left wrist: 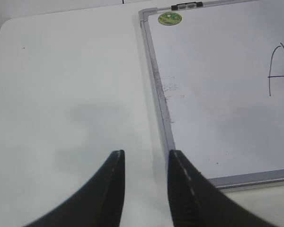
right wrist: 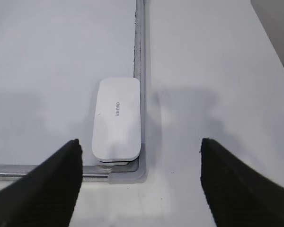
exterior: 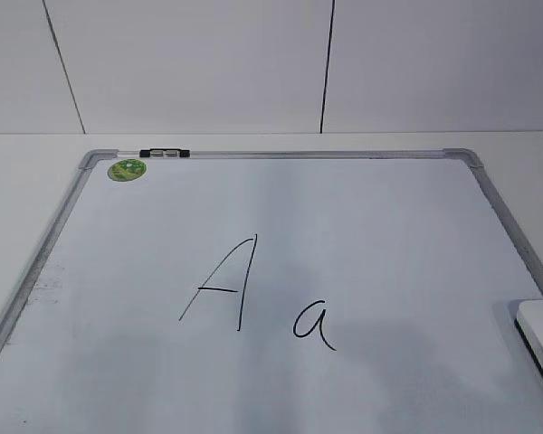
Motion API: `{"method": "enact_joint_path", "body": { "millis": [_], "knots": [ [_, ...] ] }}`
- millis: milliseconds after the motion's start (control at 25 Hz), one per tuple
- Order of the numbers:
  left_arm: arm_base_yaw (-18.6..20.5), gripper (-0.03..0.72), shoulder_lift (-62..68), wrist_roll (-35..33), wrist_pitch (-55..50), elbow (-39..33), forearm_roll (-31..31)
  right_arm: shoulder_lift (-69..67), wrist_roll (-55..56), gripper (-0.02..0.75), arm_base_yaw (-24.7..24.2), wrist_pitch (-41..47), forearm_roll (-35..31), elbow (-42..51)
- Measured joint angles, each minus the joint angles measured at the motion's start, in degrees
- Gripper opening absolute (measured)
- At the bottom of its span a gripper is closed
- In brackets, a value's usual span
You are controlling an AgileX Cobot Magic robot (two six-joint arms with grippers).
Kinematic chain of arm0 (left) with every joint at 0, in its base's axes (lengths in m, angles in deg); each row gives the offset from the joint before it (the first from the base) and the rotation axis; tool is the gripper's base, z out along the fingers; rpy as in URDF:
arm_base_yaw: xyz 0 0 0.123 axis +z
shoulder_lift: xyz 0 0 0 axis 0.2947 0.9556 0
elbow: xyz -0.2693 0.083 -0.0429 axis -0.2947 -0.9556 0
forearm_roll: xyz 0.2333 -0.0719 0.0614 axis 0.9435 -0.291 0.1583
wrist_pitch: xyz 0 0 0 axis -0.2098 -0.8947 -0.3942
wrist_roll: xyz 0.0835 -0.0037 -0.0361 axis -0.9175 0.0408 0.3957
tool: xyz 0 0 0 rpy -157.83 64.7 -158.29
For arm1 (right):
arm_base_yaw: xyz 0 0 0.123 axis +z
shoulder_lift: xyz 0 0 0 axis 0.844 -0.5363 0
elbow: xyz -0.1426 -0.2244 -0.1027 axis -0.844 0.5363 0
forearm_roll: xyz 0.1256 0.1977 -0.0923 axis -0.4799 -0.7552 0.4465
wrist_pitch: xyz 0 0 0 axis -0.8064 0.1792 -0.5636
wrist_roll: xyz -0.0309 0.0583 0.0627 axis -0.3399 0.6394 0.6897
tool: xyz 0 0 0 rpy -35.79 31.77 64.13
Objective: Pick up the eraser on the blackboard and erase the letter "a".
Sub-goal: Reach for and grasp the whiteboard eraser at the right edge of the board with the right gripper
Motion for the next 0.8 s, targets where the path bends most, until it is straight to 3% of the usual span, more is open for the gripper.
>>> {"method": "enact_joint_path", "body": {
  "millis": [800],
  "knots": [
    [0.0,0.235,0.0,0.0,0.0,0.0,0.0,0.0,0.0,0.593,0.0,0.0,2.1,0.0]
  ]
}}
